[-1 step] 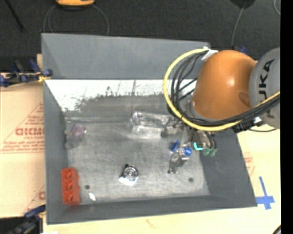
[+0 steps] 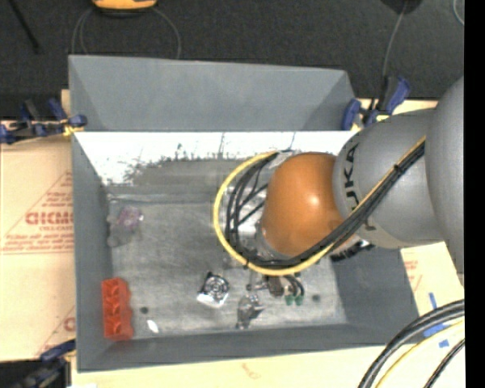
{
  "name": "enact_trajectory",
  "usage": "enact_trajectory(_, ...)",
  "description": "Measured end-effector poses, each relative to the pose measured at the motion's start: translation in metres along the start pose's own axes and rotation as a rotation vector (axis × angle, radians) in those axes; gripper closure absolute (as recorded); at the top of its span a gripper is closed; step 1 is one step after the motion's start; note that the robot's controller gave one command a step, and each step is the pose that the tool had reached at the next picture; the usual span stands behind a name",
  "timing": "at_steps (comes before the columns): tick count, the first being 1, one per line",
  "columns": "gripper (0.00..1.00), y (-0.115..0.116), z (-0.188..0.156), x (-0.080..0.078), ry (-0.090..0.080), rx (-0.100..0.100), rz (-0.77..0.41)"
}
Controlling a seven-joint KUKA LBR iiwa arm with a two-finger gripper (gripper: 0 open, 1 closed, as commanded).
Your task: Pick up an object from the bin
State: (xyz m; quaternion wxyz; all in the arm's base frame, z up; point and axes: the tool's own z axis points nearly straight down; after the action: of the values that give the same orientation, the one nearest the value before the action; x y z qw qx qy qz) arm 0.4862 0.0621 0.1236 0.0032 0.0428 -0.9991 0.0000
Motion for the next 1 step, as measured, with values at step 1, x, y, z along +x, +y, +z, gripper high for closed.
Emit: enact_trajectory(1, 0.00, 0.0183, 0.0494, -0.0089, -0.030, 0.001, -0.143)
